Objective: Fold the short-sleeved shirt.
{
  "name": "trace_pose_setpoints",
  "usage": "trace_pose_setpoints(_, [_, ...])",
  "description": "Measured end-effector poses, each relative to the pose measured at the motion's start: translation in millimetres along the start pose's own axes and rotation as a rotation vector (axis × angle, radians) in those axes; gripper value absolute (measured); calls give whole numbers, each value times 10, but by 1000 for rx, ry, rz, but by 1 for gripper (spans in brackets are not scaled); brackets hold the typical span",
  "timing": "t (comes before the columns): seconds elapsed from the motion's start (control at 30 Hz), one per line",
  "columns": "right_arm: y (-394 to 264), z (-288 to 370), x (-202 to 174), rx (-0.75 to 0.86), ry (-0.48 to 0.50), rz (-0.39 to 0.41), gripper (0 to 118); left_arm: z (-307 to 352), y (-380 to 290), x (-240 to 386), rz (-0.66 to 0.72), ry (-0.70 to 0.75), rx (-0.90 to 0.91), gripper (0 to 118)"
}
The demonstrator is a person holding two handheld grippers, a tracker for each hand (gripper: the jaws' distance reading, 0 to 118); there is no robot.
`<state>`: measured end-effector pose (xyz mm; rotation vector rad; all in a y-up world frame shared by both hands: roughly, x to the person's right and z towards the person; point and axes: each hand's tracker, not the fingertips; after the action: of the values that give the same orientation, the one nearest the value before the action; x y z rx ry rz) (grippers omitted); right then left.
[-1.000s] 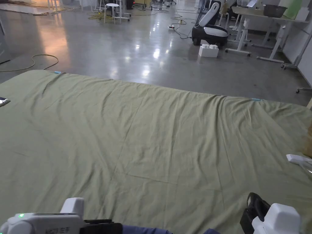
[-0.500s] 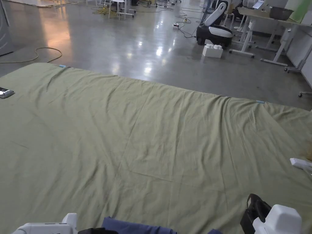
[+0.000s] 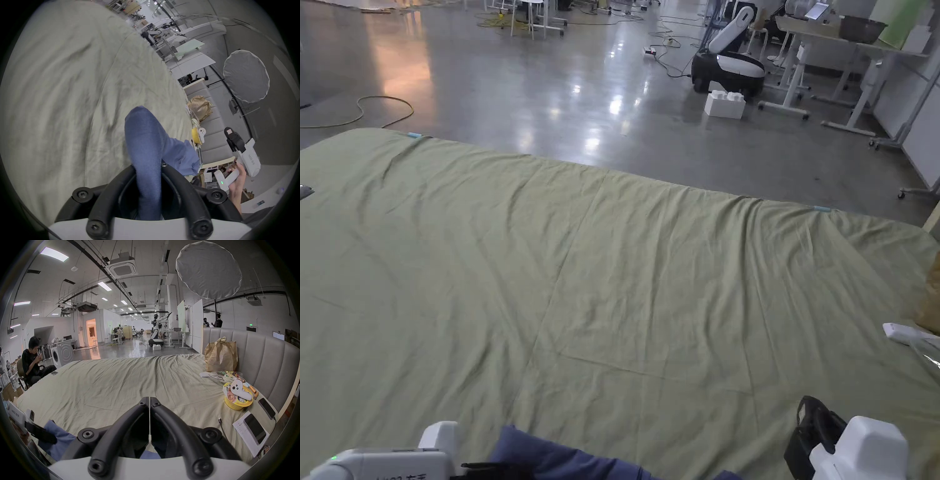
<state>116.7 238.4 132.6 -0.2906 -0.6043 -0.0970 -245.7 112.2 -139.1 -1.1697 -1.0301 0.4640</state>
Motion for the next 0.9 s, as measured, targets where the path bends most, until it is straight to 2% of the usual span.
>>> trace_pose_setpoints(0.2, [29, -10, -7, 8, 16, 0, 2, 537, 254, 176, -73, 127, 41, 12])
trace_pose_setpoints(0.4, [17, -36, 8, 11, 31, -8, 2, 984, 420, 313, -120, 348, 67, 12])
trace_pose_setpoints(0.47, [10, -43, 15, 11, 35, -13, 2, 1037, 446, 390, -122, 366, 65, 12])
trace_pose_setpoints(0.63, [-6, -53, 45, 12, 41, -24, 2, 947, 394, 772, -165, 413, 51, 13])
trace_pose_setpoints(0.9, [-27, -19, 187, 15, 28, -44, 2, 549, 272, 1407, -254, 410, 3, 13])
